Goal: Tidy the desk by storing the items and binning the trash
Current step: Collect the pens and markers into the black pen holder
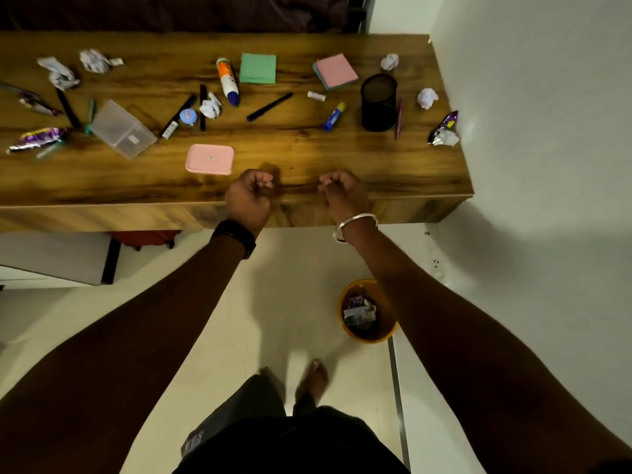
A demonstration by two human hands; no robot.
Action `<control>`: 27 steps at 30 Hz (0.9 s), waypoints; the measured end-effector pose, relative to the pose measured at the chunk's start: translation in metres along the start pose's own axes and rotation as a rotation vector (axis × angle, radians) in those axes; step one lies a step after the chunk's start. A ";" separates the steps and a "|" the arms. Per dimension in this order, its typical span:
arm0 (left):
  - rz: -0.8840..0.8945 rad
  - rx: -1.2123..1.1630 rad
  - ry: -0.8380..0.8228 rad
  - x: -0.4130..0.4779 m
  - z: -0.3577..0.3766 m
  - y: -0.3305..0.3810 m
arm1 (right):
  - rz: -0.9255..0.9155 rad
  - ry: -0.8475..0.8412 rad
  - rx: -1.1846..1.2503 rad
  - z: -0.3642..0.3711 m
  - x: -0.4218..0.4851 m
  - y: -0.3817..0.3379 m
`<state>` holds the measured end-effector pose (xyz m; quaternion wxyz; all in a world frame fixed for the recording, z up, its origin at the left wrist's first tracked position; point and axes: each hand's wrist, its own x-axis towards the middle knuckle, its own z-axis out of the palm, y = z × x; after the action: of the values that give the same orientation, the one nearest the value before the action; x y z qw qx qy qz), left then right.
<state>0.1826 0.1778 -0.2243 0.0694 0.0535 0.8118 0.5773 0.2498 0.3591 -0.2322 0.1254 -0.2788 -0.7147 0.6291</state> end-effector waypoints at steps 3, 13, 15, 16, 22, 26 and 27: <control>0.166 0.209 -0.013 0.014 -0.017 0.028 | -0.167 0.024 -0.169 0.005 0.016 -0.032; 0.470 0.484 0.014 0.096 -0.055 0.083 | -0.466 0.082 -0.360 0.036 0.075 -0.121; 0.509 0.518 -0.010 0.120 -0.059 0.085 | -0.494 0.097 -0.379 0.044 0.088 -0.134; 0.508 0.535 -0.025 0.133 -0.061 0.086 | -0.503 0.102 -0.393 0.048 0.094 -0.141; 0.541 0.589 -0.137 0.185 -0.065 0.085 | -0.620 0.175 -0.490 0.070 0.130 -0.158; 0.549 0.582 -0.192 0.209 -0.060 0.081 | -0.532 0.160 -0.542 0.080 0.151 -0.151; 0.550 0.587 -0.208 0.213 -0.058 0.080 | -0.508 0.157 -0.540 0.081 0.156 -0.148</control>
<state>-0.0364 0.1861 -0.1410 -0.0240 0.3439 0.8861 0.3099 0.0442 0.3708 -0.1300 0.2535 -0.1631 -0.8894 0.3438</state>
